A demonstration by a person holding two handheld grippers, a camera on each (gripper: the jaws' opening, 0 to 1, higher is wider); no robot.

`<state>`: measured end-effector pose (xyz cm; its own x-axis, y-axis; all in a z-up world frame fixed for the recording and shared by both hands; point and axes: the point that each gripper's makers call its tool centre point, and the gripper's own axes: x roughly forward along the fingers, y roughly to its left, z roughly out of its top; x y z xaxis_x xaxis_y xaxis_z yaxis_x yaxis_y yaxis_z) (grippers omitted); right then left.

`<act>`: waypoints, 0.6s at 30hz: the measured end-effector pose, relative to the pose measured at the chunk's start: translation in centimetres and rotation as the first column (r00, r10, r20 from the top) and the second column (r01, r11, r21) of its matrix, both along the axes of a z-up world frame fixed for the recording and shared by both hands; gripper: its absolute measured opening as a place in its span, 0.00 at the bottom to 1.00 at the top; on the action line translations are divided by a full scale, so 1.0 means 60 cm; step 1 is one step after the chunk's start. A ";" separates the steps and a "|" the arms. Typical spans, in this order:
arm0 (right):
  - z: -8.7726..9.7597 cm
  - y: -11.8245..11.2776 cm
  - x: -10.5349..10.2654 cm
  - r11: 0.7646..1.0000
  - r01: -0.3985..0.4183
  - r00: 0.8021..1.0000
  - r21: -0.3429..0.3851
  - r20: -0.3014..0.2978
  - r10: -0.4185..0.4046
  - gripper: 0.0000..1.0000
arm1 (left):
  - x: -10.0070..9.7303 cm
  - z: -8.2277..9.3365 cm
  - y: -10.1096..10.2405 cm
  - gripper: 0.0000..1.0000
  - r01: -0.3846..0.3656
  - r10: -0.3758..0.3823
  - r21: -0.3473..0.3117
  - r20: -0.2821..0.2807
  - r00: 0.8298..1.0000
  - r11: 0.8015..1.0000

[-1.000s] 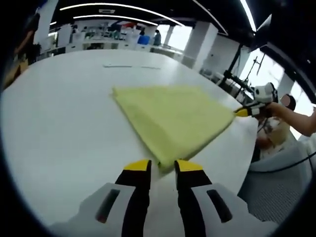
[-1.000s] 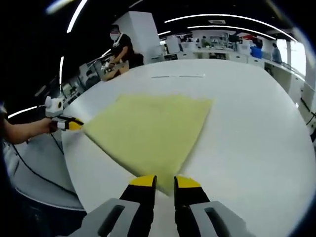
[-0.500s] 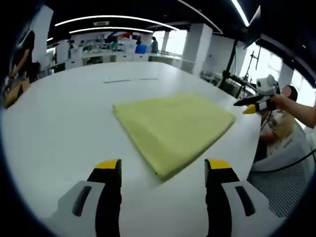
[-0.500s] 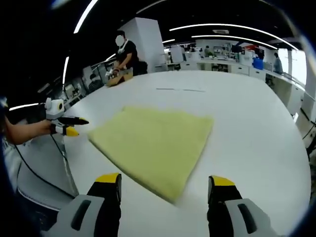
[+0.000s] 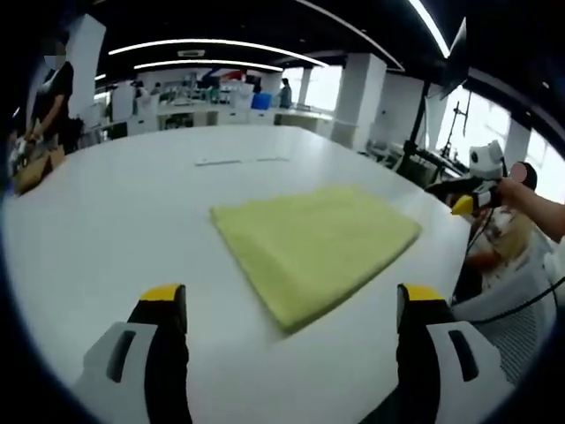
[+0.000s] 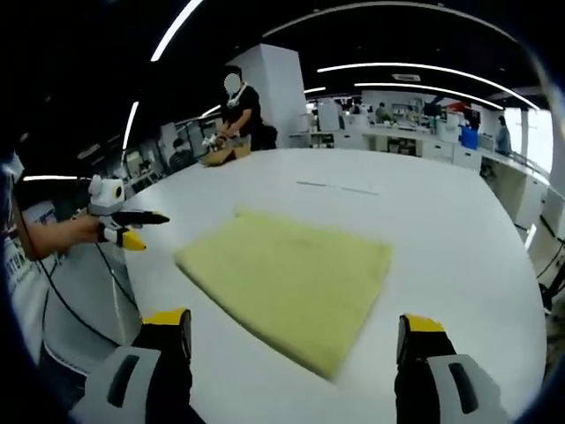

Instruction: Fold the garment on the visible template until the final outline fits inside the template.

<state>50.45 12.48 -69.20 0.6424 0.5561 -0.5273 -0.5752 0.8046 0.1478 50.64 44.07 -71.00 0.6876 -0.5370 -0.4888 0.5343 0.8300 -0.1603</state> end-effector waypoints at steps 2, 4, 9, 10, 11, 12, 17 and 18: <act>0.005 0.009 -0.002 1.000 -0.012 1.000 0.001 0.005 0.012 0.99 | -0.002 0.007 -0.005 0.99 -0.016 0.016 -0.026 0.007 1.000 1.000; 0.006 0.016 -0.004 1.000 -0.029 1.000 -0.007 0.009 0.030 0.99 | -0.005 0.008 -0.009 0.99 -0.012 0.012 -0.030 0.011 1.000 0.999; 0.008 0.031 -0.008 0.999 -0.039 0.999 -0.010 0.008 0.039 0.99 | -0.012 0.007 -0.013 0.99 -0.011 0.011 -0.007 0.021 1.000 1.000; 0.008 0.031 -0.008 0.999 -0.037 0.999 -0.011 0.008 0.037 0.99 | -0.011 0.009 -0.010 0.99 -0.018 0.018 -0.011 0.026 1.000 1.000; 0.008 0.030 -0.008 0.999 -0.032 0.999 -0.011 0.008 0.032 0.99 | -0.010 0.009 -0.008 0.99 -0.026 0.026 -0.014 0.028 0.999 1.000; 0.009 0.030 -0.008 1.000 -0.029 1.000 -0.009 0.009 0.029 0.99 | -0.010 0.010 -0.006 0.99 -0.031 0.032 -0.017 0.028 0.999 0.999; 0.008 0.026 -0.012 1.000 -0.013 1.000 -0.007 0.008 0.013 0.99 | -0.010 0.013 0.003 0.99 -0.069 0.071 -0.043 0.028 0.997 0.997; 0.008 0.024 -0.013 1.000 -0.009 1.000 -0.008 0.008 0.009 0.99 | -0.010 0.012 0.004 0.99 -0.073 0.074 -0.041 0.026 0.997 0.997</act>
